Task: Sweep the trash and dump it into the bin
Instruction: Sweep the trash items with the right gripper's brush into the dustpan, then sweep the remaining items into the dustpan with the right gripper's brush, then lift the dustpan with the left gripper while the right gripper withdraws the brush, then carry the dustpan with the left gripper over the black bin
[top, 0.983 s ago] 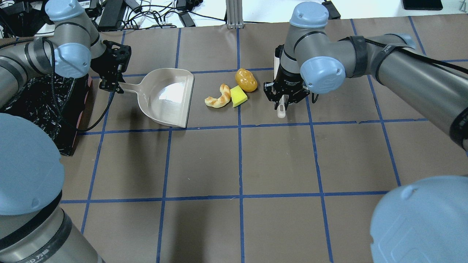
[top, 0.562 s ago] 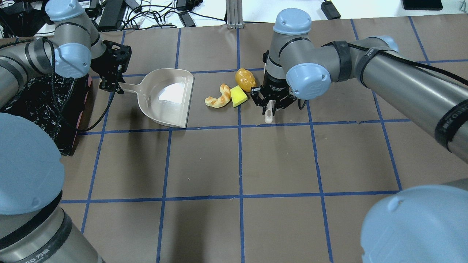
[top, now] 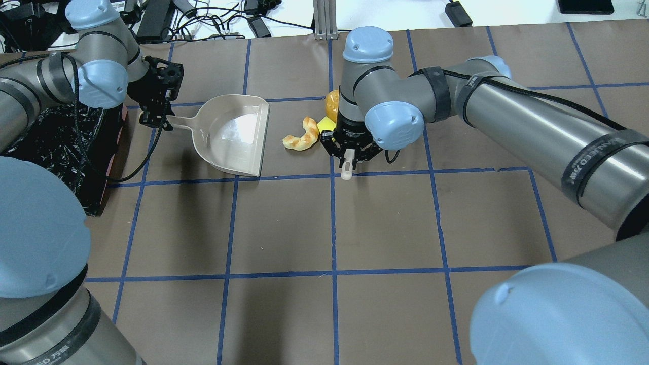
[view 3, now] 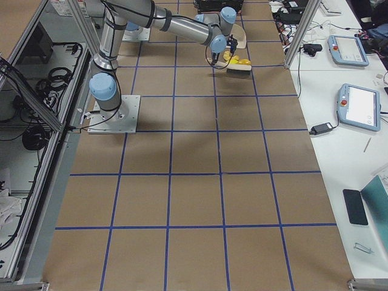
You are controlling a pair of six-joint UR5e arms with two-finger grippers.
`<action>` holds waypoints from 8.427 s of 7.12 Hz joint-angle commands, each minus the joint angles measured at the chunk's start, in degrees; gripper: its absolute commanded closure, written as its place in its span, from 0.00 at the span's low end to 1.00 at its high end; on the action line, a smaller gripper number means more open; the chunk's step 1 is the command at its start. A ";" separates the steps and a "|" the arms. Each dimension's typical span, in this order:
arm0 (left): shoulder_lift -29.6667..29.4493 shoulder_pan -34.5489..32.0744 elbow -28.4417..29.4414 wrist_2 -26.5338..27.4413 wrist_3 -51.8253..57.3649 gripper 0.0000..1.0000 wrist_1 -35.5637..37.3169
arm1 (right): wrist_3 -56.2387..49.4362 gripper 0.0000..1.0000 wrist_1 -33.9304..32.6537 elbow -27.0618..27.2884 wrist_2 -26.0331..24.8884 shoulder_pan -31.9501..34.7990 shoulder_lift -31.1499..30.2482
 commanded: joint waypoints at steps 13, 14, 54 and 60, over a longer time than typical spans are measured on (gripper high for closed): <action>-0.15 0.01 0.00 -0.18 0.55 1.00 0.09 | 13.83 1.00 -2.26 -15.17 2.10 16.33 9.89; -0.15 0.01 0.00 -0.18 0.55 1.00 0.17 | 14.53 1.00 -2.35 -15.88 2.53 17.21 10.32; 7.85 34.21 14.06 13.95 32.01 1.00 -18.20 | -48.05 1.00 7.84 6.62 -12.32 -37.71 -9.11; 5.30 28.76 16.79 24.34 33.85 1.00 -14.86 | -48.39 1.00 6.09 8.55 -13.28 -37.71 -8.57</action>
